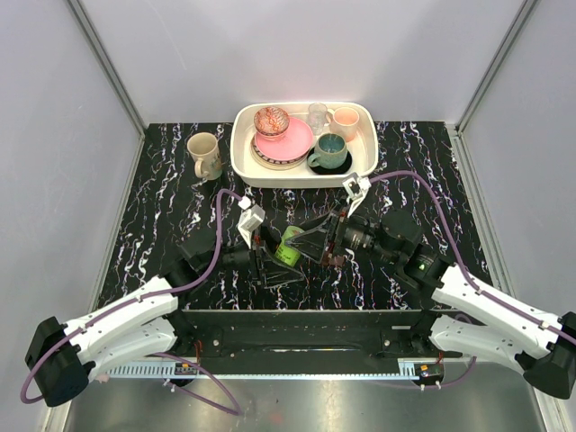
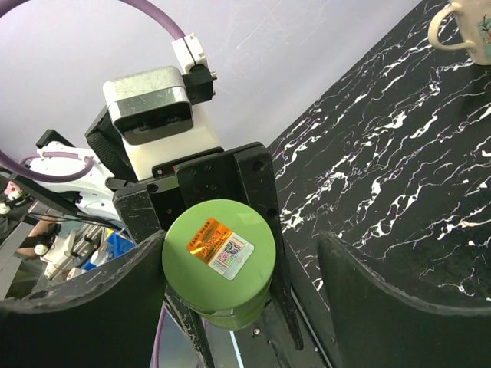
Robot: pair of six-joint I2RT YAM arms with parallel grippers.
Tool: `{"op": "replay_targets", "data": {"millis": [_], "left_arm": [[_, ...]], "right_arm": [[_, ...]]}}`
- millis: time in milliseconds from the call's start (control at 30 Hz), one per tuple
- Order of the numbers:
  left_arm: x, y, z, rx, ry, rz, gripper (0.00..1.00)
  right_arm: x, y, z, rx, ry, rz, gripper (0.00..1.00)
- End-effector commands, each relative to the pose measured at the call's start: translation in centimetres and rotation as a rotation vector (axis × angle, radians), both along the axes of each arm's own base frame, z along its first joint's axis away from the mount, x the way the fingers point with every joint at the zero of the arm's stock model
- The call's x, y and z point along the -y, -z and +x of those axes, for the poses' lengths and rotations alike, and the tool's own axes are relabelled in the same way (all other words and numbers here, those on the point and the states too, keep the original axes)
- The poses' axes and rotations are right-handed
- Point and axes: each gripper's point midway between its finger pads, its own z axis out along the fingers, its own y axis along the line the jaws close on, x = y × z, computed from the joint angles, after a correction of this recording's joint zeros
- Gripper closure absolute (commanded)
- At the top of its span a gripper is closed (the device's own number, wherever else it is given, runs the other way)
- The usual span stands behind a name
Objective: Sort the pills into containers
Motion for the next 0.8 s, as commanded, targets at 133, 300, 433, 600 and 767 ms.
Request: {"op": "replay_targets", "data": {"millis": [133,300,433,600,767], "left_arm": [[-0.7,-5.3,-1.3,0.178,0.039,-0.143,1.00],[-0.8,-5.5,-1.3,0.182,0.036,-0.146,1.00],[-0.8,-5.6,-1.4,0.186,0.034,-0.149,1.00],[-0.9,-5.8,-1.5,0.188,0.037,-0.151,1.00],[-1.0,-5.9,-1.6,0.191,0.037,-0.153,1.00]], "right_arm": [[1.8,0.9,1.4,-0.024,0.128,-0.002,0.18],[2.3,1.5,1.2,-0.038,0.137,-0.001,0.18],[2.6,1.8,1.1,-0.043,0.146,-0.005,0.18],[3.1,2.2,1.3,-0.051,0.172,-0.015,0.18],[3.6,2.9,1.4,-0.066,0.199,-0.023,0.17]]}}
